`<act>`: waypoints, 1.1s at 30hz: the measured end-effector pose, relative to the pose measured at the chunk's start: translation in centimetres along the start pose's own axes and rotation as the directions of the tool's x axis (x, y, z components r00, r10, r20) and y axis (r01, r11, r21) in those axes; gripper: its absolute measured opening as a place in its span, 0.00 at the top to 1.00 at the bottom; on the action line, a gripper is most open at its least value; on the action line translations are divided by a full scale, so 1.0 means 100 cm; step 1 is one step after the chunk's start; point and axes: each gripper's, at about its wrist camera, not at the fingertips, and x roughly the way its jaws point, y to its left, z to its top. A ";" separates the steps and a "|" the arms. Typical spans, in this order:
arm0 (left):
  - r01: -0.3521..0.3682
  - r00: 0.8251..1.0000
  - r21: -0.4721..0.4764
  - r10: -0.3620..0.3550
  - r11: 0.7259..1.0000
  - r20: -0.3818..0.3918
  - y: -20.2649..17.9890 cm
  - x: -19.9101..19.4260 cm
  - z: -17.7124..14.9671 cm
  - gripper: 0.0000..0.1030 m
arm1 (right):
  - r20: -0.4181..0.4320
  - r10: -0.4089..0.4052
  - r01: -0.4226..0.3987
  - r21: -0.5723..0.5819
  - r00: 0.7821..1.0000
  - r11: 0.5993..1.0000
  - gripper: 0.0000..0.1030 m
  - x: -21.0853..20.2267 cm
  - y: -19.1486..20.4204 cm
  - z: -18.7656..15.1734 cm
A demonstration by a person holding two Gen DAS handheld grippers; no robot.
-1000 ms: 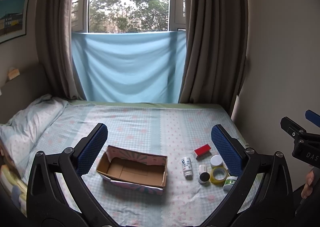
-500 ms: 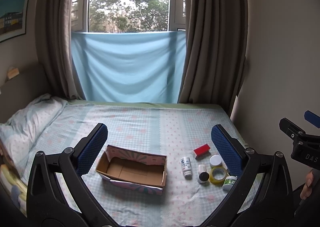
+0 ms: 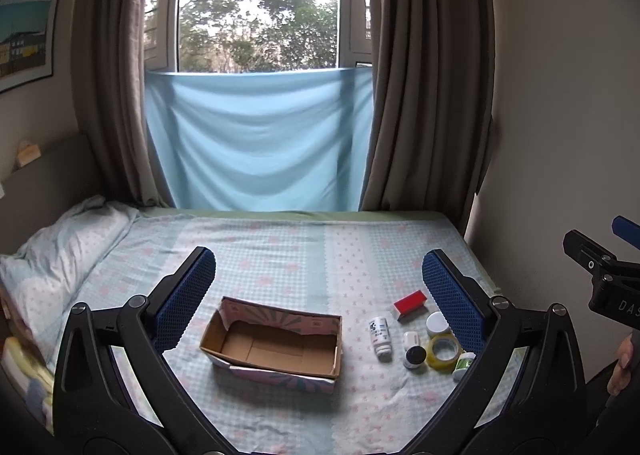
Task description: Organize rigid objects
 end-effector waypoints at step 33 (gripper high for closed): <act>0.170 0.770 -0.039 -0.157 0.985 -0.618 -0.091 0.322 -0.089 0.00 | -0.497 -0.010 0.221 0.369 0.868 0.903 0.00 0.204 -0.132 -0.123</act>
